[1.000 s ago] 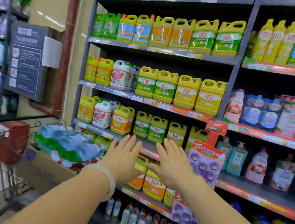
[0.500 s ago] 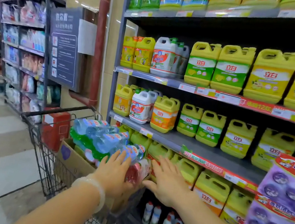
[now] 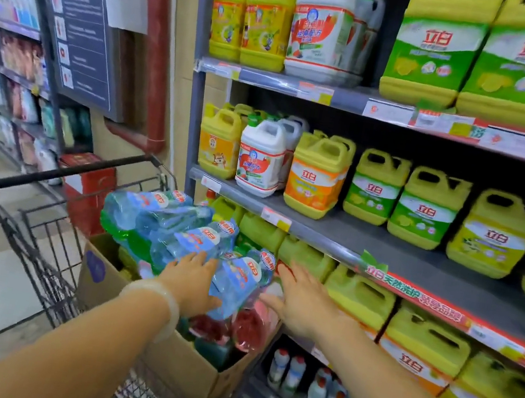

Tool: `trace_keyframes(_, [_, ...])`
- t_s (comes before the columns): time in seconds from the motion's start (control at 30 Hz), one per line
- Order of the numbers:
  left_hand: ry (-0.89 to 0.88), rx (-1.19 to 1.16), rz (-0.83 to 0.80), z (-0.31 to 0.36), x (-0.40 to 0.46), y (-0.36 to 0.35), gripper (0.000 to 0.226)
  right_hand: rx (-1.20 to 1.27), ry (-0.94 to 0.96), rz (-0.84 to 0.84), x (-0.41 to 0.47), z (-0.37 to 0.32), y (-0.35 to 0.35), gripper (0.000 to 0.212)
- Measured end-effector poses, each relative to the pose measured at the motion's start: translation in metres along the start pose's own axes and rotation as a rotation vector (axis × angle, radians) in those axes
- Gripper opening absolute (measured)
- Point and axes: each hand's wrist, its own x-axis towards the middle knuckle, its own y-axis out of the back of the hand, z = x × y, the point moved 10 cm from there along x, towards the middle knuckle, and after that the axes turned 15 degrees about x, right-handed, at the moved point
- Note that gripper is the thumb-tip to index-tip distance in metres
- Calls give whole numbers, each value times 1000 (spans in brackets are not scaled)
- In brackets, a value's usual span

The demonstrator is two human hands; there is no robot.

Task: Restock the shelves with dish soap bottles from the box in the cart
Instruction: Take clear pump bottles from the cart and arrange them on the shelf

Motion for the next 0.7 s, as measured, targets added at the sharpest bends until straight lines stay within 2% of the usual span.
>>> trace_keyframes(0.13, [-29,-88,-92,-6,57,-20,67,149,-16,-24,58,20,-23,74])
trace_keyframes(0.23, [-28,-115,-138,-8,98,-28,68,283,-64,-94,91,38,-45,75])
trace_keyframes(0.4, [-49,-215,-120,1,144,-31,60,319,-146,-159,138,60,-84,77])
trace_keyframes(0.57, [-93,-287,-266,15,173,-56,57,298,-218,-110,172,80,-121,140])
trace_keyframes(0.6, [-103,-302,-296,16,178,-61,59,289,-231,-105,176,82,-125,139])
trace_keyframes(0.67, [-118,-337,-333,17,187,-67,62,335,-308,-104,173,86,-131,108])
trace_keyframes(0.7, [-130,-346,-349,18,190,-69,62,407,-281,-28,173,85,-126,96])
